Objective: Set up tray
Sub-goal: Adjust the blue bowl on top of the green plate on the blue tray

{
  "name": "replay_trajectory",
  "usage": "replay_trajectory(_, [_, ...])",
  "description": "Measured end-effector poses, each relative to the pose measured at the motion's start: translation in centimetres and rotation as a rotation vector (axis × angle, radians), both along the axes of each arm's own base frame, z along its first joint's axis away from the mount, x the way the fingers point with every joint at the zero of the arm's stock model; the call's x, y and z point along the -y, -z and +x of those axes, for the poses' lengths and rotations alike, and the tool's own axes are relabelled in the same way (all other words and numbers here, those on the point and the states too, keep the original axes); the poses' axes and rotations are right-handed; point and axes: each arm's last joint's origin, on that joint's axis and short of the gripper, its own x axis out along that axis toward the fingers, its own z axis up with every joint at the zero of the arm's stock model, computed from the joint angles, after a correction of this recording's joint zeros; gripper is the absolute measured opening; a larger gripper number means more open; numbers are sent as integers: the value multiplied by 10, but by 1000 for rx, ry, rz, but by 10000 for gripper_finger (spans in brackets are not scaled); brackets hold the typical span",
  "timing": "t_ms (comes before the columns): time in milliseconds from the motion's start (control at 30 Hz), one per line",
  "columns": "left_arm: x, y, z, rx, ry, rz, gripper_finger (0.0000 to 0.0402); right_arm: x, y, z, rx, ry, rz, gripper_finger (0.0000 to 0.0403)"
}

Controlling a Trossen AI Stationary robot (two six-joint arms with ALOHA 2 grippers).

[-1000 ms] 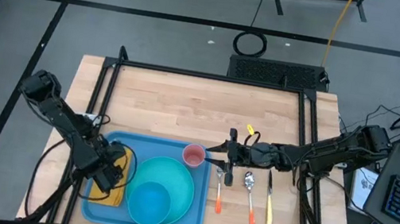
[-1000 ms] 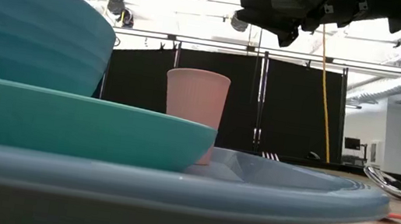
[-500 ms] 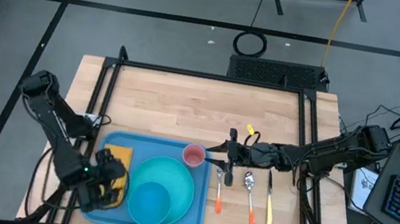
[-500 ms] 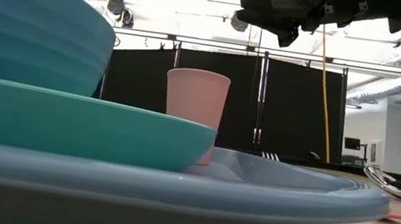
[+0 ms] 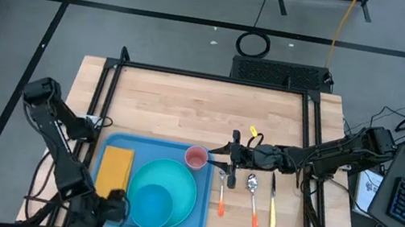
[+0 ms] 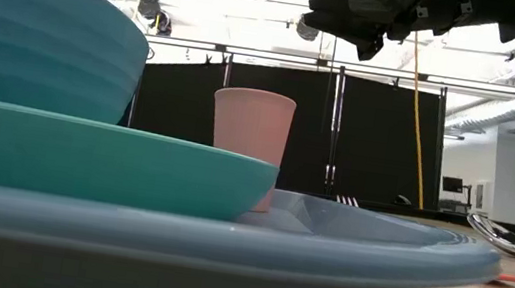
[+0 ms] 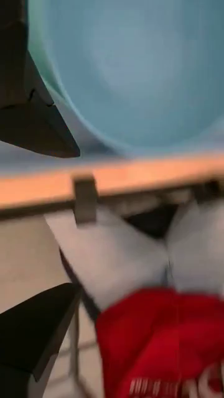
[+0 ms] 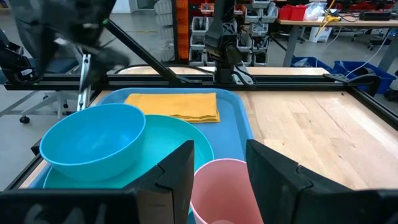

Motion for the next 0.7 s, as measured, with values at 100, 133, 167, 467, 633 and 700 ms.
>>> replay_trajectory(100, [7,7,9,21,72,-62,351,0,0,0,0,0,0,134])
replay_trajectory(133, [7,12,13,-2,71,-62,351,0,0,0,0,0,0,134])
replay_trajectory(167, [6,20,16,-42,58,-54,351,0,0,0,0,0,0,134])
replay_trajectory(467, [-1,52,41,-148,58,-42,351,0,0,0,0,0,0,134])
replay_trajectory(633, [0,49,46,-106,64,-75,351,0,0,0,-1,0,-2,134])
replay_trajectory(700, [5,43,49,-30,98,-120,351,0,0,0,-2,0,-3,134])
